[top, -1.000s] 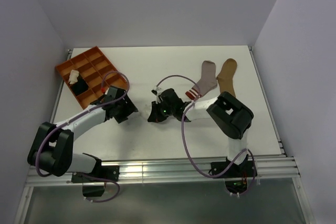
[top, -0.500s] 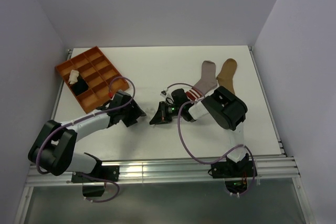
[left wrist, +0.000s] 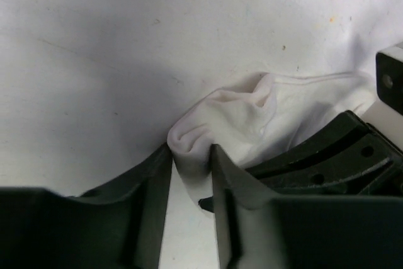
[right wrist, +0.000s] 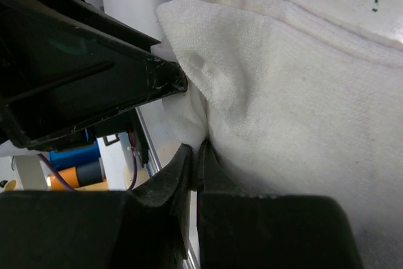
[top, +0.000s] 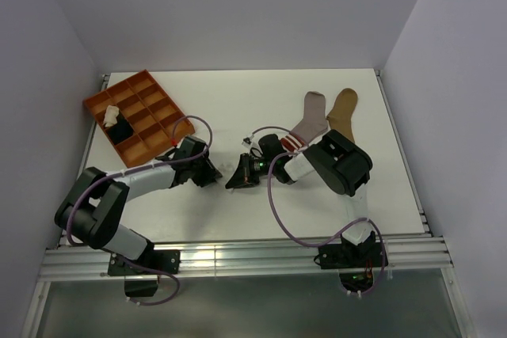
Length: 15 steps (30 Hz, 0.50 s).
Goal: Roll the socks
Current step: Roll the sock at the center of the board.
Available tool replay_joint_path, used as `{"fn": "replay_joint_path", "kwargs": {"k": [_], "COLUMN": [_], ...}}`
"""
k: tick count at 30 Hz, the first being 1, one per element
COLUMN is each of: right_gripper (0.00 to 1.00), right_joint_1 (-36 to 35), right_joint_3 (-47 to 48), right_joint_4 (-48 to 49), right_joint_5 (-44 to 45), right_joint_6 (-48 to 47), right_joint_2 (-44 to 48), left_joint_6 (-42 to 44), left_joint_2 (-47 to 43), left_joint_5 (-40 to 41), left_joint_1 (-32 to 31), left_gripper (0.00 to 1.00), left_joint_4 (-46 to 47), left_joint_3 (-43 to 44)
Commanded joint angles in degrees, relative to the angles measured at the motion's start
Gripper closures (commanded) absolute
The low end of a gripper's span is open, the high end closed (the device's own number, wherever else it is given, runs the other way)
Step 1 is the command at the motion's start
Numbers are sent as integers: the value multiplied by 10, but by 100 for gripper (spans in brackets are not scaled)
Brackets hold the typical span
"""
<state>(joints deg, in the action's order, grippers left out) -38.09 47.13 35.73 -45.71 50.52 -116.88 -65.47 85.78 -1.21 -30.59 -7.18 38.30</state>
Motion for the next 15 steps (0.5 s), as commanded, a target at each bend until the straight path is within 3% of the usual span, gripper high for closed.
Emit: {"fn": "replay_joint_path", "kwargs": {"k": [1, 3, 4, 6, 11, 15], "right_gripper": [100, 100, 100, 95, 68, 56], "right_joint_1": [1, 0, -1, -6, -46, -110], "right_joint_3": [-6, -4, -1, 2, 14, 9], "right_joint_4": [-57, -73, -93, -118, -215, -247], "right_joint_5": [25, 39, 47, 77, 214, 387], "right_joint_6": [-35, -51, -69, -92, -199, -274], "right_joint_2": [5, 23, 30, 59, 145, 217], "left_joint_6": [10, 17, 18, 27, 71, 98], "left_joint_2": [16, 14, 15, 18, 58, 73], "left_joint_5": [46, 52, 54, 60, 82, 88], "left_joint_1": [-6, -6, -6, -7, -8, -8], "left_gripper": [67, 79, 89, 98, 100, 100], "left_joint_4": [-56, -69, -75, -96, -159, -210], "left_joint_3": [5, 6, 6, 18, 72, 123]}}
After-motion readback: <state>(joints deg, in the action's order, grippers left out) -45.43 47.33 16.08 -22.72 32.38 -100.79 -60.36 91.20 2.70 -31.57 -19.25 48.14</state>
